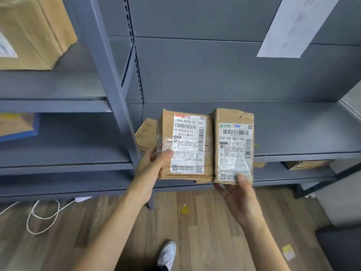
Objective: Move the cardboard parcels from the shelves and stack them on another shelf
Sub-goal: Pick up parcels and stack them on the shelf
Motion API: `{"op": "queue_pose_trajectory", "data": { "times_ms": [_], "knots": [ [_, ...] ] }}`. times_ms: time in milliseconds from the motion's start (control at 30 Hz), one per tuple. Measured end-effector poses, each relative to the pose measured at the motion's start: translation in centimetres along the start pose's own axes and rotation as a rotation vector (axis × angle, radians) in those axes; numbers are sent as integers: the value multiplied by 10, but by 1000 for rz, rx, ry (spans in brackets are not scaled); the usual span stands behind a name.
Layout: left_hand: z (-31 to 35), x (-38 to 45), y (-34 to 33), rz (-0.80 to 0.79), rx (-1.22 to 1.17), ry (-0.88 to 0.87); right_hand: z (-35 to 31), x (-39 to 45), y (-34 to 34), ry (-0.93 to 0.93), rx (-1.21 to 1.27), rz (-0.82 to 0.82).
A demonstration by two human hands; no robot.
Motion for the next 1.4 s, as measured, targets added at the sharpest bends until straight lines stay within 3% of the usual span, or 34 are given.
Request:
{"op": "queue_pose_trajectory", "data": {
  "times_ms": [333, 667, 1067, 1233, 1400],
  "knots": [
    [24, -121, 74, 425, -70, -212, 34, -48, -75, -141, -189, -310],
    [53, -200, 173, 704, -138, -351, 79, -78, -189, -199, -274, -552],
    [129, -218, 334, 726, -143, -446, 133, -91, -367, -62, -341, -719],
    [176, -201, 383, 671, -132, -465, 138, -81, -427, 22, -395, -668],
    [236, -158, 393, 551, -84, -484, 95, -46, -450, 185, -418, -506]
  ]
}}
Point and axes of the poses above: each hand's wrist, its own x-axis towards the middle knuckle, its own y-axis out of the back of the hand, z = x × y, the point moved 4 cm from there along x, towards the middle knuckle, and after that the axes turned 8 degrees about -x, right-handed, at the moved point
